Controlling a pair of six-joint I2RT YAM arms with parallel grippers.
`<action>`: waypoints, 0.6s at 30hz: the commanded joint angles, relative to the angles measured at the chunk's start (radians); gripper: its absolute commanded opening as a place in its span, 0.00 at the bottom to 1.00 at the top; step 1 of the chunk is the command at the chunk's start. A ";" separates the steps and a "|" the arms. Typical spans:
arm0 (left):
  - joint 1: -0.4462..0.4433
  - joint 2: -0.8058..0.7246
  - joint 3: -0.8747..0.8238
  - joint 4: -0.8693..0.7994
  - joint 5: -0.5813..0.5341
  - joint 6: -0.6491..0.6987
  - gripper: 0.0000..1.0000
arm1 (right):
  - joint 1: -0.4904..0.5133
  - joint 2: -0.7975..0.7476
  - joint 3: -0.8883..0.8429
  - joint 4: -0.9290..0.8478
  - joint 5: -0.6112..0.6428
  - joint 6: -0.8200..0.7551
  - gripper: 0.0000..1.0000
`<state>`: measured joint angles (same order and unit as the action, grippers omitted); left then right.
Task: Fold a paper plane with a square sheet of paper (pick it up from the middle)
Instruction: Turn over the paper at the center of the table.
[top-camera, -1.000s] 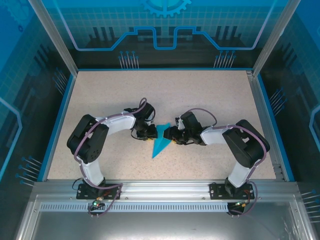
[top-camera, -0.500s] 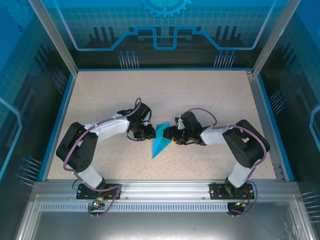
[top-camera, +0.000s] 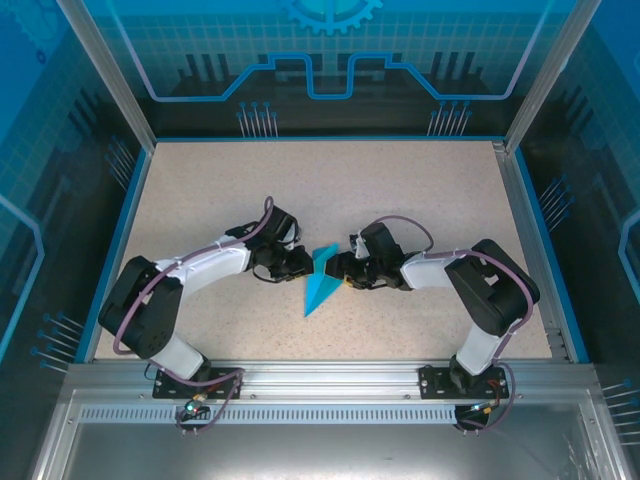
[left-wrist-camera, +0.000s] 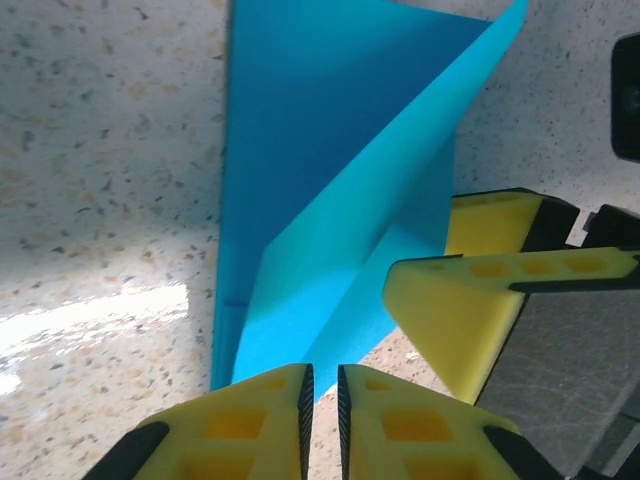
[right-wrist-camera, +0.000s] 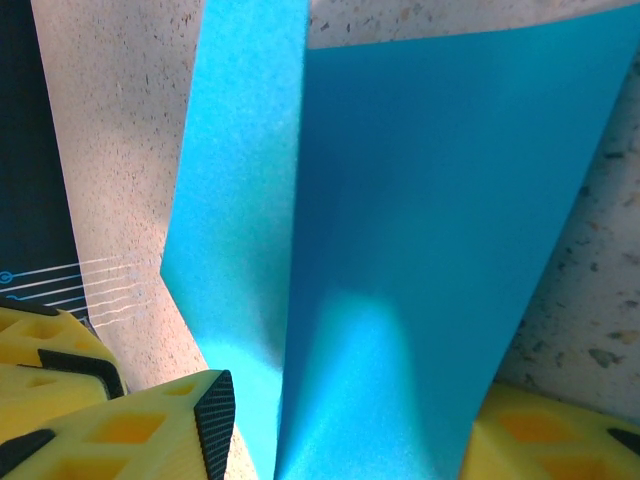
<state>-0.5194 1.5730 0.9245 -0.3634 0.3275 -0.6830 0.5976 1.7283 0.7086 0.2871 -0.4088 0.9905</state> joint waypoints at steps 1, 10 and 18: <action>-0.002 0.032 -0.021 0.049 0.043 -0.036 0.17 | 0.018 -0.003 0.022 -0.008 0.001 -0.015 0.55; -0.003 0.030 -0.012 0.074 0.059 -0.058 0.17 | 0.018 -0.025 0.017 -0.052 0.025 -0.027 0.55; -0.003 0.028 -0.042 0.106 0.074 -0.071 0.15 | 0.017 -0.029 -0.001 -0.028 0.026 -0.016 0.55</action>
<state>-0.5194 1.6077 0.9062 -0.2745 0.3737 -0.7353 0.6018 1.7164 0.7132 0.2588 -0.3935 0.9833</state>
